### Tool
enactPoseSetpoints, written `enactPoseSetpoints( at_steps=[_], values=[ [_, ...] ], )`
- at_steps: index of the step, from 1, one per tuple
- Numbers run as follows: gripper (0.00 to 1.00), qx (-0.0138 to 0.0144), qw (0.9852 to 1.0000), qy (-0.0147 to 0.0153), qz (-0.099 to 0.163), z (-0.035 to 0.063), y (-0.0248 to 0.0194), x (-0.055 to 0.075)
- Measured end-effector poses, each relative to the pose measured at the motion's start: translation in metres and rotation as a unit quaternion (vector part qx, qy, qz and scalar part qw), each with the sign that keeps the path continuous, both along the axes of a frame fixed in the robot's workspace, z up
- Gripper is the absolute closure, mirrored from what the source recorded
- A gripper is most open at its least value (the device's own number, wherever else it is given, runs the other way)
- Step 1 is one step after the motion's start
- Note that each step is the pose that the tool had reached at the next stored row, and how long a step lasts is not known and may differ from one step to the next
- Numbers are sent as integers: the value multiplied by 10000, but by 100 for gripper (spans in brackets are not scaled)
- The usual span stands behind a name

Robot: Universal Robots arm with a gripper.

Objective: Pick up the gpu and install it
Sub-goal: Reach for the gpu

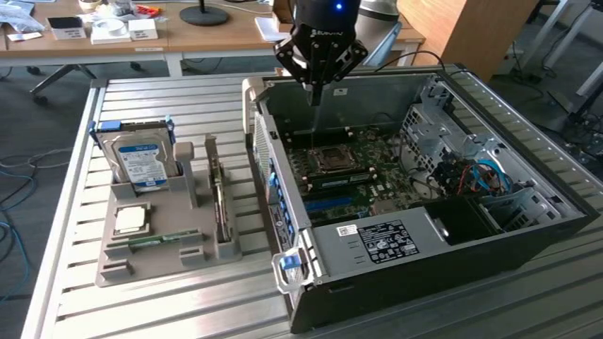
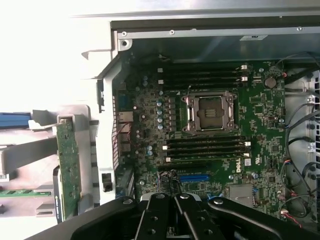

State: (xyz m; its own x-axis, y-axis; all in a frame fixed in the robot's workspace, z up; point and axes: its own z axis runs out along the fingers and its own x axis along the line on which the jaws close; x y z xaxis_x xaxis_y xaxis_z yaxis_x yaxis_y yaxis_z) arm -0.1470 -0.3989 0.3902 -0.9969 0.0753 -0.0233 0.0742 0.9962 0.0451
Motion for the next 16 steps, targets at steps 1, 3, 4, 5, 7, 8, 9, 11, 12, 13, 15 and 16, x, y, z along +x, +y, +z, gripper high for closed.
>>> enactPoseSetpoints(
  at_steps=[1, 3, 4, 5, 7, 8, 9, 11, 12, 13, 15, 16],
  values=[
    [89, 0, 10000, 0, 0, 0, 0, -10],
    [89, 0, 10000, 0, 0, -3, 0, -30],
    [89, 0, 10000, 0, 0, -4, 0, -40],
    [89, -1, 10000, 0, 0, -4, 0, -50],
    [89, 0, 10000, 0, 1, -7, 0, -69],
    [89, 0, 10000, 0, 0, -8, 0, -78],
    [89, 0, 10000, 0, 0, -9, 0, -86],
    [89, 0, 10000, 0, 0, -11, 0, -106],
    [89, 0, 10000, 0, 0, -12, 0, -115],
    [89, 0, 10000, 0, 0, -13, 0, -125],
    [89, 0, 10000, 0, 0, -16, 0, -145],
    [89, 0, 10000, 0, 0, -17, 0, -155]
  ],
)
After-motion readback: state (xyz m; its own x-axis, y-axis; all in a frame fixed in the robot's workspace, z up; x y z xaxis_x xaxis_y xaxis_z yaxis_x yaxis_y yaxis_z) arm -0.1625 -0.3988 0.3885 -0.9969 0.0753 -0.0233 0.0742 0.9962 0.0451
